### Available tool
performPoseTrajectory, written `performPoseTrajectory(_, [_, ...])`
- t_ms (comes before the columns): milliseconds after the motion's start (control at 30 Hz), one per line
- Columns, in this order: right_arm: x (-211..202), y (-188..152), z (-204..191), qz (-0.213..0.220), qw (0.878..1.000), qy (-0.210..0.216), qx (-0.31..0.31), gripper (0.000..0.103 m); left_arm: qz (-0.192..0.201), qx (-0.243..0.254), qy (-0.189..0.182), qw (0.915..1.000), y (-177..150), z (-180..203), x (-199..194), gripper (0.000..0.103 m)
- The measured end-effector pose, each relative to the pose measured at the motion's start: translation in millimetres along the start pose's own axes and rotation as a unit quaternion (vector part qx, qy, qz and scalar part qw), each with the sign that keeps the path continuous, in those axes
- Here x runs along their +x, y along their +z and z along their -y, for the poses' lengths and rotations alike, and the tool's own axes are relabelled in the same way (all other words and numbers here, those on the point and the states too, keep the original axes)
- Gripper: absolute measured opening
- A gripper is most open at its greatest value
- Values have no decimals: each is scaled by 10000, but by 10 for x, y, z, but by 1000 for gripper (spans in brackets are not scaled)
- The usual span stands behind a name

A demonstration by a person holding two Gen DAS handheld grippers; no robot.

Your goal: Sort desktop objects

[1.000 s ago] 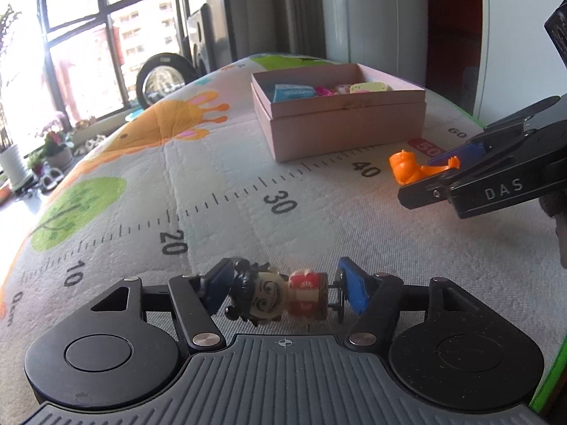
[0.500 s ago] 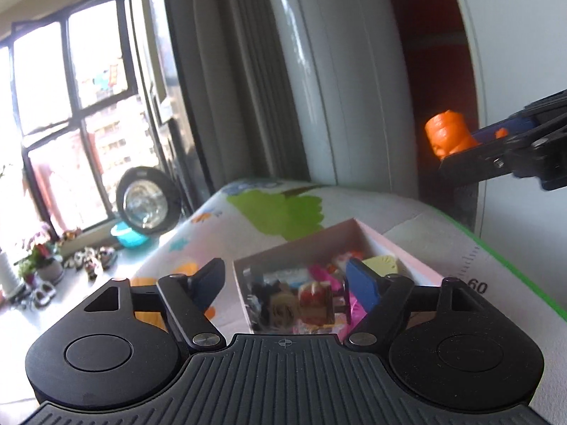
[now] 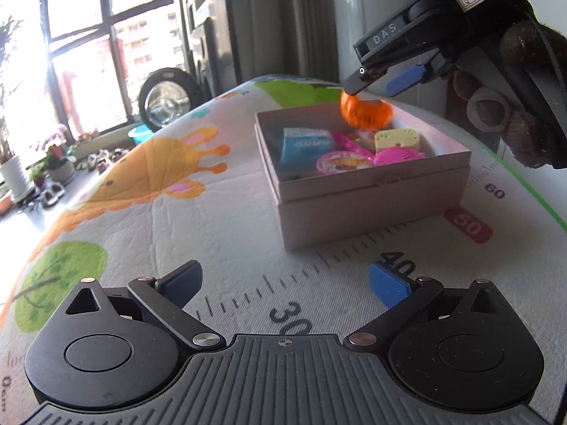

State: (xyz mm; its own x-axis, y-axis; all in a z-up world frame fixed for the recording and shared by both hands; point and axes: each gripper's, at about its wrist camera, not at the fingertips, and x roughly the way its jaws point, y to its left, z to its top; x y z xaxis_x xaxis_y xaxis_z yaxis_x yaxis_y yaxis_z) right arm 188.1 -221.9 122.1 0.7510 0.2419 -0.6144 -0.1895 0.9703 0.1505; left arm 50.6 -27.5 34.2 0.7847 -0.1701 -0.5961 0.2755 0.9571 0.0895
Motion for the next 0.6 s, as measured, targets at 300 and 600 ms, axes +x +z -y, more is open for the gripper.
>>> performPoseTrajectory(300, [-692, -788, -251, 465, 9987, -19, -219, 83, -392, -778, 107, 9961, -210, -151, -45, 103])
performPoseTrajectory(600, [-752, -1685, -361, 135, 9981, -584, 129, 96, -463, -864, 396, 9944, -363, 6, -26, 103])
